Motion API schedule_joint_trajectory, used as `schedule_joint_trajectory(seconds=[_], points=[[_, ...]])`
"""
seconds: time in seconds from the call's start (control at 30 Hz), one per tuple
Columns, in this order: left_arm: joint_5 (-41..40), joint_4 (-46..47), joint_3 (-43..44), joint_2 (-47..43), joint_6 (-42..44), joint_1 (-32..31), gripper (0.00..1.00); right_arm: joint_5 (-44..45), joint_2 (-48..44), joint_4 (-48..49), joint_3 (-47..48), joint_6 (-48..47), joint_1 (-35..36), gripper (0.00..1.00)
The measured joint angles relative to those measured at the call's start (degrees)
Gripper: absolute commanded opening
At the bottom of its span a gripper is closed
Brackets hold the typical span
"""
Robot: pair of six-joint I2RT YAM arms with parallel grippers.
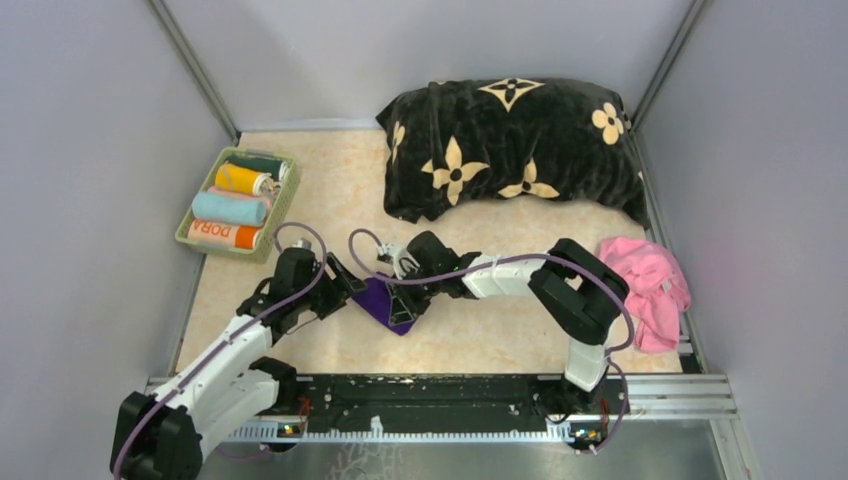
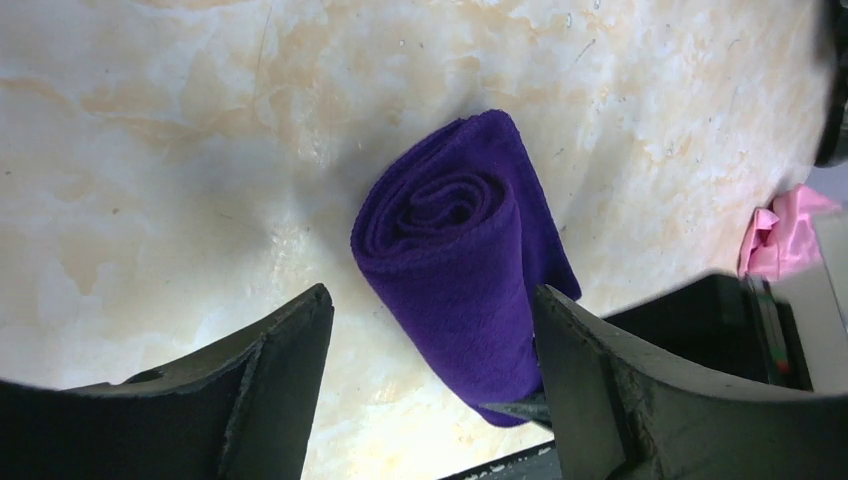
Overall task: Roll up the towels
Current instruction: Roll the towel at the center of the board.
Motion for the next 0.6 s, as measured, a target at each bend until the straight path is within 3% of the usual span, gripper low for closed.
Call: schedule_joint_trajectory(seconds=[0.2,0.4,0.47,0.6], points=[[1.01,-0.76,-2.4,-4.13,-1.09,0.0,0.78,-16.87,5.09,10.01,-2.54,10.05,-6.25,0.1],[3.5,2.49,-4.42,-0.42,-1.42,0.0,0.76,-26.77,9.68,20.85,-5.29,19.02,-8.7,0.11],[4.07,4.68,-4.09,3.37,-1.36,0.0,0.71,-28.28,10.67,23.32,-5.81,21.11,-9.44,0.14],[5.49,7.3,-1.53,10.86,-0.94,0.02,0.64,-28.83,11.02,24.79,-6.38,22.88,-9.99,0.31]])
